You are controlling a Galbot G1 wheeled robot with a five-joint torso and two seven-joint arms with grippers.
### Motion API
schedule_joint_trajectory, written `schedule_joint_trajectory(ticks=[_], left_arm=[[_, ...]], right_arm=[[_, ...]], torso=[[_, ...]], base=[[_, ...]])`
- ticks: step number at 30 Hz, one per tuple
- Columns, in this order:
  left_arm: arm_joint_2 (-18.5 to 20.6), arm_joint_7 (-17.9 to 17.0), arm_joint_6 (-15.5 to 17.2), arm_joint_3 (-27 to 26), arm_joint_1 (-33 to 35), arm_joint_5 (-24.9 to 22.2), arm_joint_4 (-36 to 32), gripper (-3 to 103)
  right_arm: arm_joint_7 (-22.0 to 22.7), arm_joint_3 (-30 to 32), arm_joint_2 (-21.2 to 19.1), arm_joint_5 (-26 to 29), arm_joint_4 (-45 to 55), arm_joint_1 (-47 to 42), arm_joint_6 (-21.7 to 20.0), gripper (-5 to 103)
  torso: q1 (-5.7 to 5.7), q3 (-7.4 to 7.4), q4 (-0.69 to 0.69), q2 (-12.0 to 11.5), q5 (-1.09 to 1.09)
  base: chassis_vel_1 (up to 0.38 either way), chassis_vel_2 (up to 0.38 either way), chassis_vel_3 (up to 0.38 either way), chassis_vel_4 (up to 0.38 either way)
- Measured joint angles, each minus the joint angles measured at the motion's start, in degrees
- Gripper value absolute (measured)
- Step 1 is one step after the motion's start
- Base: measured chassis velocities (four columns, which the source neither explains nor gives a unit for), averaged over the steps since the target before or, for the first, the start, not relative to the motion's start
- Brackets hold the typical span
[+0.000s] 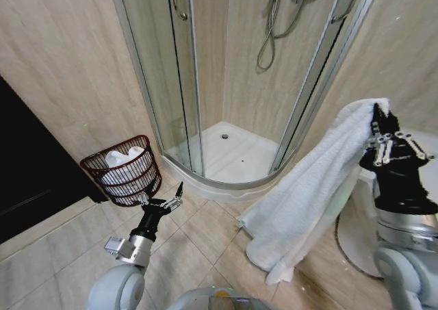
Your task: Discard the used towel into the hamper.
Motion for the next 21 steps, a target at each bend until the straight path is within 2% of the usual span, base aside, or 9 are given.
schedule_joint_trajectory(ticks=[13,21], left_arm=[[0.0,0.0,0.0,0.0,0.0,0.0,0.0,100],[0.0,0.0,0.0,0.0,0.0,0.0,0.0,100]], right_arm=[[0.4,2.0,-0.8,2.4,-0.1,0.3,-0.5,2],[0.6,2.1,-0.7,2.4,-0.1,0.1,-0.6,2]], torso=[[0.26,0.71,0.0,1.0,0.0],[0.71,2.63,0.0,3.3,0.0]], base=[[0.0,0.0,0.0,0.0],[0.0,0.0,0.0,0.0]])
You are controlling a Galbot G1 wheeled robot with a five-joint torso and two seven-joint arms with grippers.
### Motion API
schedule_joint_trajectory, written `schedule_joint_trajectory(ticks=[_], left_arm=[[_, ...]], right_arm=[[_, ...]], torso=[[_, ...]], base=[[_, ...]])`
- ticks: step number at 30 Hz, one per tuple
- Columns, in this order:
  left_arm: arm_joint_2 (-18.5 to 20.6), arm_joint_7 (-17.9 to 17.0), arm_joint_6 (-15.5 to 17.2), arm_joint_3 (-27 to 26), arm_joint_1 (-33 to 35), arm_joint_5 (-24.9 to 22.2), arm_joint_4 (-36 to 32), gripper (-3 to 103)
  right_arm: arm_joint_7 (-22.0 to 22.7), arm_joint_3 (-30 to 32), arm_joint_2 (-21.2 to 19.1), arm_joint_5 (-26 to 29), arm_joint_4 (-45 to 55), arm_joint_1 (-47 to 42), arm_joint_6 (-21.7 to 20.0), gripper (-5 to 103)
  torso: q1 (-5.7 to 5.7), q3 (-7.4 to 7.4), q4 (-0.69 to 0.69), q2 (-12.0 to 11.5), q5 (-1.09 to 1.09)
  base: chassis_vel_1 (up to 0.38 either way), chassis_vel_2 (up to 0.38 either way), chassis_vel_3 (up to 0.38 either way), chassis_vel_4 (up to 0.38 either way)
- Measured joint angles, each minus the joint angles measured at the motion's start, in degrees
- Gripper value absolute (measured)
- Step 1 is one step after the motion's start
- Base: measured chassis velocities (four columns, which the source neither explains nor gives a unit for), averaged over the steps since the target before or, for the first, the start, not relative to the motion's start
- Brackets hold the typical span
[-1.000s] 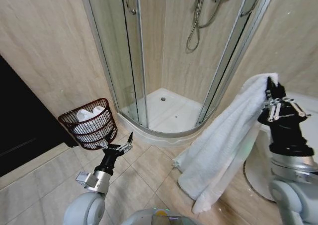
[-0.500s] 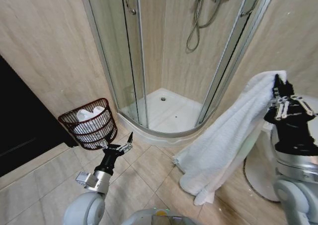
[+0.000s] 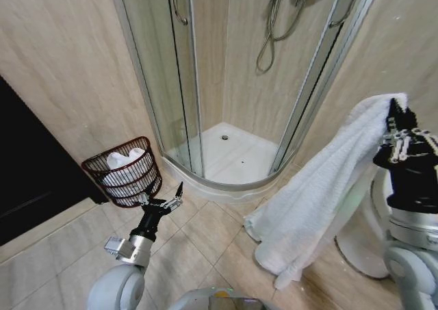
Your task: Discard the used towel into the hamper.
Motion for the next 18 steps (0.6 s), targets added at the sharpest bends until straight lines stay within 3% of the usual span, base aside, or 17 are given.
schedule_joint_trajectory(ticks=[18], left_arm=[[0.0,0.0,0.0,0.0,0.0,0.0,0.0,100]], right_arm=[[0.4,1.1,-1.1,1.1,0.0,0.9,-0.2,2]], torso=[[1.0,3.34,0.0,4.4,0.0]], base=[[0.0,0.0,0.0,0.0]])
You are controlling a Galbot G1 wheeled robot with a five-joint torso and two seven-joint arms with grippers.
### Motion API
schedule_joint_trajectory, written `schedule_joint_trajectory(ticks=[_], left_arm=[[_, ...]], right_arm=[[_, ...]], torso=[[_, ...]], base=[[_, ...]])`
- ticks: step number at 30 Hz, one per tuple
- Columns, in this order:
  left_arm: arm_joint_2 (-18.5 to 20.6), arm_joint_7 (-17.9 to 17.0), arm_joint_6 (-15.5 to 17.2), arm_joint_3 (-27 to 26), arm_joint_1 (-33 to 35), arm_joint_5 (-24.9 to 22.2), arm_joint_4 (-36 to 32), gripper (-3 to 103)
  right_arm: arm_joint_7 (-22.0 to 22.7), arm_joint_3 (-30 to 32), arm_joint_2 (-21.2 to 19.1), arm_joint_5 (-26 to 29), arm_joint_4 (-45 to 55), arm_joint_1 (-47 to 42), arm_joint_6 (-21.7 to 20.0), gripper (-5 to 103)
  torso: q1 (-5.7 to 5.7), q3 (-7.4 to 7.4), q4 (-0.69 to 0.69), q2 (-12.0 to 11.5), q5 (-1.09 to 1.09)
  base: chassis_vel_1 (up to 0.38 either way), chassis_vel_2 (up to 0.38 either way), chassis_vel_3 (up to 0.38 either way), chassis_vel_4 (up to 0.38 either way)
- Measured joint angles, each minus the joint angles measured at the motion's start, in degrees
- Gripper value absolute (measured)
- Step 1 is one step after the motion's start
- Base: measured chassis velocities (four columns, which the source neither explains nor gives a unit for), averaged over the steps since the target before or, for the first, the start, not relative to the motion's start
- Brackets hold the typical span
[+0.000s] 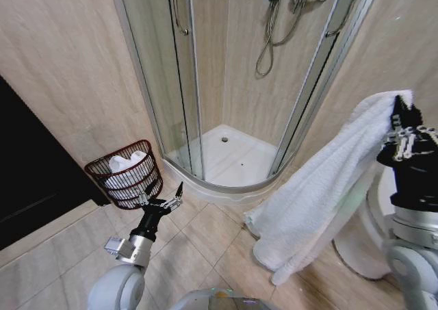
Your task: Discard the used towel into the hamper.
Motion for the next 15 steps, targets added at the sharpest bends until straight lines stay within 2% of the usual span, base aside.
schedule_joint_trajectory(ticks=[15], left_arm=[[0.0,0.0,0.0,0.0,0.0,0.0,0.0,100]], right_arm=[[-0.1,0.7,-0.1,0.7,0.0,0.3,0.0,2]], torso=[[1.17,2.46,0.0,3.6,0.0]], base=[[0.0,0.0,0.0,0.0]])
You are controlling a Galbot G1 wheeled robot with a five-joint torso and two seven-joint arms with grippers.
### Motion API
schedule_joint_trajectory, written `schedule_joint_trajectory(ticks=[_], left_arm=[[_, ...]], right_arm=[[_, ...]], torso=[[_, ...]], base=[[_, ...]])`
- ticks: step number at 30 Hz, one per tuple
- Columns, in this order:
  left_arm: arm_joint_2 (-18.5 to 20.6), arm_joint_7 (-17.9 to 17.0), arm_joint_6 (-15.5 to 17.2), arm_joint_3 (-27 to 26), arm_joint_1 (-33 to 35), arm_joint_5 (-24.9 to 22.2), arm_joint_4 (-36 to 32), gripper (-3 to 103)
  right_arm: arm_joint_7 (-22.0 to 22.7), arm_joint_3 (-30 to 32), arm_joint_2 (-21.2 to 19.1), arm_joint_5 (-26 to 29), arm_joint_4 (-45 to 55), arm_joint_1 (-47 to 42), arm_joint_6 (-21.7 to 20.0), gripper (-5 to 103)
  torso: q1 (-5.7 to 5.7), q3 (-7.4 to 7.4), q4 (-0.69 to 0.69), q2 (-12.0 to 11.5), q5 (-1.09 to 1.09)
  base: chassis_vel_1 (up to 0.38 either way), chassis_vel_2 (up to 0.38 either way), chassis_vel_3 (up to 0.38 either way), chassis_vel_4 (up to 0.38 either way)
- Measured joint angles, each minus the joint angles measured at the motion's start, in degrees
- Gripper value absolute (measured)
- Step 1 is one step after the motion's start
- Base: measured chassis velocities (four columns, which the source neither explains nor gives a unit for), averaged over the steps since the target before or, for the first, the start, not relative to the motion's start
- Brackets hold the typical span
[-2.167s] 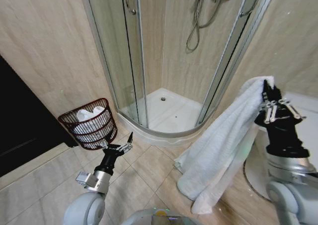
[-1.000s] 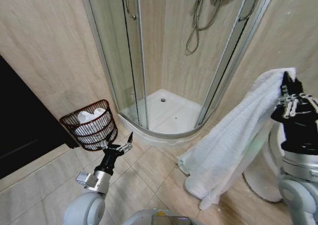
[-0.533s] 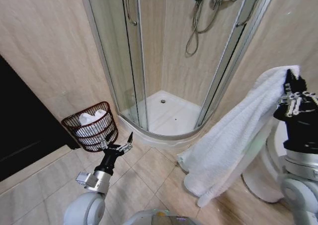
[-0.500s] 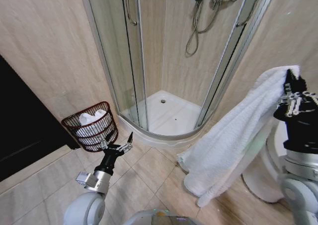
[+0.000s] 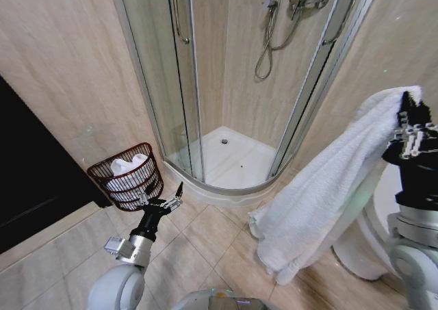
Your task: Discard the used towel into the hamper.
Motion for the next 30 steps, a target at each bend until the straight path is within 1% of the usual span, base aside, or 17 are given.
schedule_joint_trajectory(ticks=[5,10,17,21,27,28,30], left_arm=[[0.0,0.0,0.0,0.0,0.0,0.0,0.0,100],[0.0,0.0,0.0,0.0,0.0,0.0,0.0,100],[0.0,0.0,0.0,0.0,0.0,0.0,0.0,100],[0.0,0.0,0.0,0.0,0.0,0.0,0.0,100],[0.0,0.0,0.0,0.0,0.0,0.0,0.0,100],[0.0,0.0,0.0,0.0,0.0,0.0,0.0,100],[0.0,0.0,0.0,0.0,0.0,0.0,0.0,100]], right_arm=[[0.0,0.6,-0.4,0.7,0.0,0.3,-0.1,2],[0.1,1.4,-1.0,1.5,0.0,0.8,-0.2,2],[-0.7,2.3,-1.3,2.9,0.0,1.2,0.5,2],[-0.7,2.5,-1.5,3.3,0.0,1.3,0.5,2],[-0.6,4.9,-1.8,4.6,0.0,2.3,0.4,2],[-0.6,4.9,-1.8,4.6,0.0,2.3,0.4,2],[-0.4,4.8,-2.1,5.0,0.0,2.9,0.1,2]], torso=[[0.33,0.82,0.0,1.2,0.0],[0.67,1.32,0.0,2.0,0.0],[1.26,2.79,0.0,4.0,0.0],[1.59,3.21,0.0,4.8,0.0],[2.1,4.25,0.0,6.4,0.0],[2.1,4.25,0.0,6.4,0.0],[2.35,4.73,0.0,7.1,0.0]], base=[[0.0,0.0,0.0,0.0],[0.0,0.0,0.0,0.0],[0.0,0.0,0.0,0.0],[0.0,0.0,0.0,0.0],[0.0,0.0,0.0,0.0],[0.0,0.0,0.0,0.0],[0.0,0.0,0.0,0.0]])
